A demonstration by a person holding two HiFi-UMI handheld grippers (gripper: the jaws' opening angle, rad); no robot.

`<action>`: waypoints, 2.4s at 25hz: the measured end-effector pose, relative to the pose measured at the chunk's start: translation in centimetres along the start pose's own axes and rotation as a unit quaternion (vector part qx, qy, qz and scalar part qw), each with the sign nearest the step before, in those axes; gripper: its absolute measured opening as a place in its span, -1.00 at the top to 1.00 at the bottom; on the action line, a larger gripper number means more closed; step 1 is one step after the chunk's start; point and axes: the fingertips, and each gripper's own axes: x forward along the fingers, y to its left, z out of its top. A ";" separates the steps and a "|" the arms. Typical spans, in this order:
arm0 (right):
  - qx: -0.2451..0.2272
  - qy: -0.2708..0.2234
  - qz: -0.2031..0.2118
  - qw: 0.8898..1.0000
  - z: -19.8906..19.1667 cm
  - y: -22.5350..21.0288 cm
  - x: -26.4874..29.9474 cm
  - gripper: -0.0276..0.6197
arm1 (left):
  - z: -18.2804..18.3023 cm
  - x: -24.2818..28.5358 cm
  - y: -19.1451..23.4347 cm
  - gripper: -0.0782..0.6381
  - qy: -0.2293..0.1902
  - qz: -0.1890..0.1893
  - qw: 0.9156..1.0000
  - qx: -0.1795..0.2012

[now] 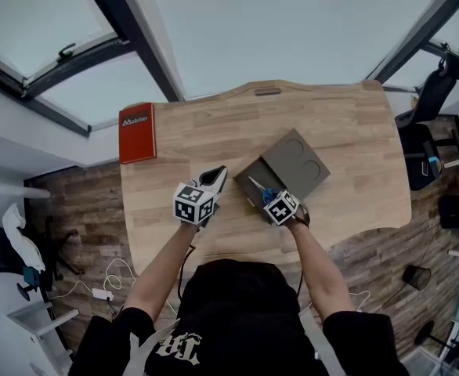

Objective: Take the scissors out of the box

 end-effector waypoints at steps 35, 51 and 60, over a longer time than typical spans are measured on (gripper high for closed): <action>0.063 -0.254 -0.112 0.959 9.0 -4.3 -17.7 0.64 | 6.7 -2.0 -5.8 0.77 -0.061 0.007 0.997 0.041; 0.093 -0.379 -0.157 0.907 13.3 -5.6 -28.0 0.64 | 10.2 -2.7 -7.5 0.77 -0.085 -0.001 0.995 0.057; 0.101 -0.418 -0.189 0.883 13.5 -5.8 -32.0 0.64 | 13.8 -4.0 -9.3 0.77 -0.116 -0.013 0.990 0.077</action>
